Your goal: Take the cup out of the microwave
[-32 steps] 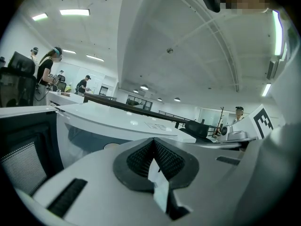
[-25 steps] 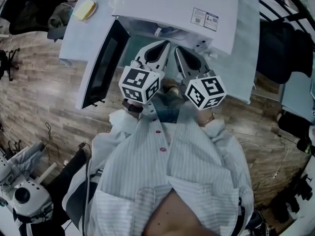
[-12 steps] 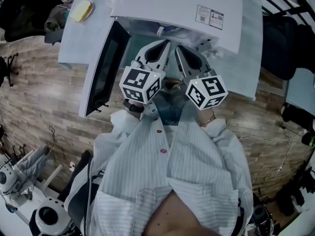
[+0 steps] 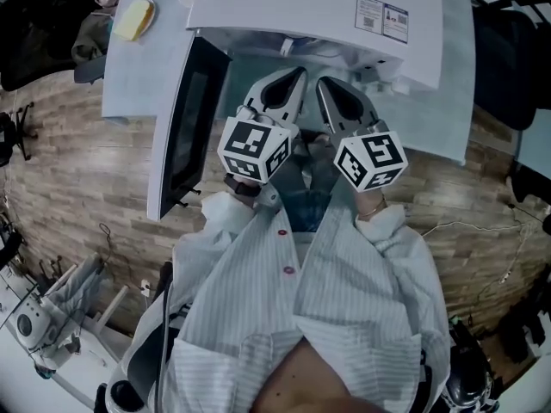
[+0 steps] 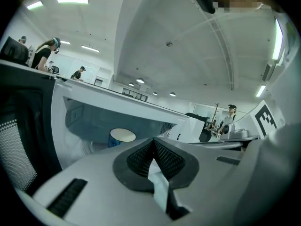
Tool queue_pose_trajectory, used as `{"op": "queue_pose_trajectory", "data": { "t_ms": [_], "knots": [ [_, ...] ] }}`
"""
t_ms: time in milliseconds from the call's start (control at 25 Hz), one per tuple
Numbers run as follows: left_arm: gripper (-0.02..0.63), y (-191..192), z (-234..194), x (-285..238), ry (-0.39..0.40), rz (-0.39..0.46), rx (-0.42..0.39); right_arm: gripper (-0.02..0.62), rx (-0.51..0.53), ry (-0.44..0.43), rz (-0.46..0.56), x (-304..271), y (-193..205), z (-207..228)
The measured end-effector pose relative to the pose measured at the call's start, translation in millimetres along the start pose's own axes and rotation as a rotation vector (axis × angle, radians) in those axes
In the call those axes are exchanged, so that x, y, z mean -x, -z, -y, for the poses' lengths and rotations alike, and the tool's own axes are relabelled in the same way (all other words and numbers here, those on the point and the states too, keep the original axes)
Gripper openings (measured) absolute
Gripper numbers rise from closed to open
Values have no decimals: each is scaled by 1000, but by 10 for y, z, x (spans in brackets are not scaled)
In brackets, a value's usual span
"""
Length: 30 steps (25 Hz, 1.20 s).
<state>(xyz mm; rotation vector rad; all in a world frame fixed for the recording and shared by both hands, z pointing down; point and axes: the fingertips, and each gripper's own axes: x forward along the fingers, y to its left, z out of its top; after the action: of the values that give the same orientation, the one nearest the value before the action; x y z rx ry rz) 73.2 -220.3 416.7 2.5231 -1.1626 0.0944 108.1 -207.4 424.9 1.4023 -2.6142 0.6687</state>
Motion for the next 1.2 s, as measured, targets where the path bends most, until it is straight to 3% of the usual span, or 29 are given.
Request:
{"op": "queue_pose_trajectory", "data": {
  "t_ms": [640,920,1200],
  "knots": [
    [10,286,-225,-160,-14,-1,0,35,10,8,-14,-160,174,45],
    [12,340,-335,-213,-81,-17,-12,35,-4,9,-11,-145,169,87],
    [115,417,-477,-245,-124,-31,-31,35,-12,7,-19,-152,197,121]
  ]
}}
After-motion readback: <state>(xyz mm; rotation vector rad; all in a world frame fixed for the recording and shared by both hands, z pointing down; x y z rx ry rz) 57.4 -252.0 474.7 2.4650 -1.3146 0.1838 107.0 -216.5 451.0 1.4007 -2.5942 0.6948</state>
